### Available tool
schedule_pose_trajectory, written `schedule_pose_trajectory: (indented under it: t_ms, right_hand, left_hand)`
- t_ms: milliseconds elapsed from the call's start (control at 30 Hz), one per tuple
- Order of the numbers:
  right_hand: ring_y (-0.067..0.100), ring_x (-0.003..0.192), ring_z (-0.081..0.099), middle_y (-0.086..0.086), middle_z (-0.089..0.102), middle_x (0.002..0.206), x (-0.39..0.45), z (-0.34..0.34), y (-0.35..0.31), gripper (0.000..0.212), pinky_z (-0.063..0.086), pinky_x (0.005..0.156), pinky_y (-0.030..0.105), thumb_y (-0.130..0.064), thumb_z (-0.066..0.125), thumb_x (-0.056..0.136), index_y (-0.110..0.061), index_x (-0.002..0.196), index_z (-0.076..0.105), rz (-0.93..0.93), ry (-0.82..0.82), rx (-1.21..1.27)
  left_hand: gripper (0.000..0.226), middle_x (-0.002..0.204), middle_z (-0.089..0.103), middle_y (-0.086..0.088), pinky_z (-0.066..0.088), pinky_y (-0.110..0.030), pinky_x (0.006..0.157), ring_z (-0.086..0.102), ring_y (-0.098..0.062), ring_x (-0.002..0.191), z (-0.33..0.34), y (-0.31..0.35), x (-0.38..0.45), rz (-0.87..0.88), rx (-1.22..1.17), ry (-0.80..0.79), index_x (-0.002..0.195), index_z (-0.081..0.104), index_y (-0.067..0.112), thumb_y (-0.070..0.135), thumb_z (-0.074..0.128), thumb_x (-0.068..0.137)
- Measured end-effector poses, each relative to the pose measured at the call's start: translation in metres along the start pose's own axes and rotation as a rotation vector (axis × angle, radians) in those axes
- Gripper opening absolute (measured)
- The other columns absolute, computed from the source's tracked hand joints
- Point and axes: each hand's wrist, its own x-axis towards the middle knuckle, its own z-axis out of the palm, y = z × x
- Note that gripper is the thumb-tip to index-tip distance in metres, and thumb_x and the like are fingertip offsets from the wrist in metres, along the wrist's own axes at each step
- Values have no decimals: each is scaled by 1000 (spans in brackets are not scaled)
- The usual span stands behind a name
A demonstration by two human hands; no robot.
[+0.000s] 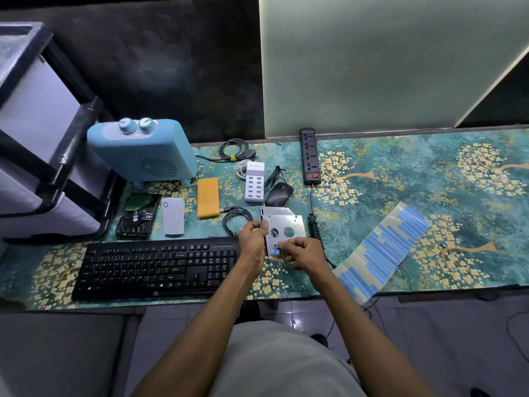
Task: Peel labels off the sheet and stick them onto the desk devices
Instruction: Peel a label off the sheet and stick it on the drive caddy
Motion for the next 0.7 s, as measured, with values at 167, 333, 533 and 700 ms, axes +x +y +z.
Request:
schedule_pose_trajectory:
  t_ms: [167,333,533,700]
  right_hand:
    - [3,45,57,9,70,64,-2,0,-1,18,41,44,15,-14,84,82,0,74,76,-46,21,-66]
    - [11,46,54,-3,60,45,2,-5,8,49,43,55,27,-48,89,72,-14,49,64,-22,76,-251]
    - [20,54,63,8,62,63,-2,-5,15,37,49,45,26,-31,85,81,-9,67,60,148,44,47]
    - [22,67,77,15,76,80,-8,-1,12,22,63,57,28,-6,77,88,5,99,62,344,-86,475]
  left_hand:
    - [16,87,66,-12,52,-44,82,58,-25,84,0,-4,0,32,79,-9,83,59,9,13,64,97]
    - [14,89,65,-15,53,-50,85,59,-25,85,-2,-3,3,11,35,1,85,59,8,12,64,97]
    - [17,77,63,-2,52,-28,65,57,-15,71,0,-5,0,51,66,-20,81,58,10,11,64,97]
    - [16,66,65,5,47,-33,71,55,-17,71,1,-6,0,80,56,-28,82,59,10,12,67,96]
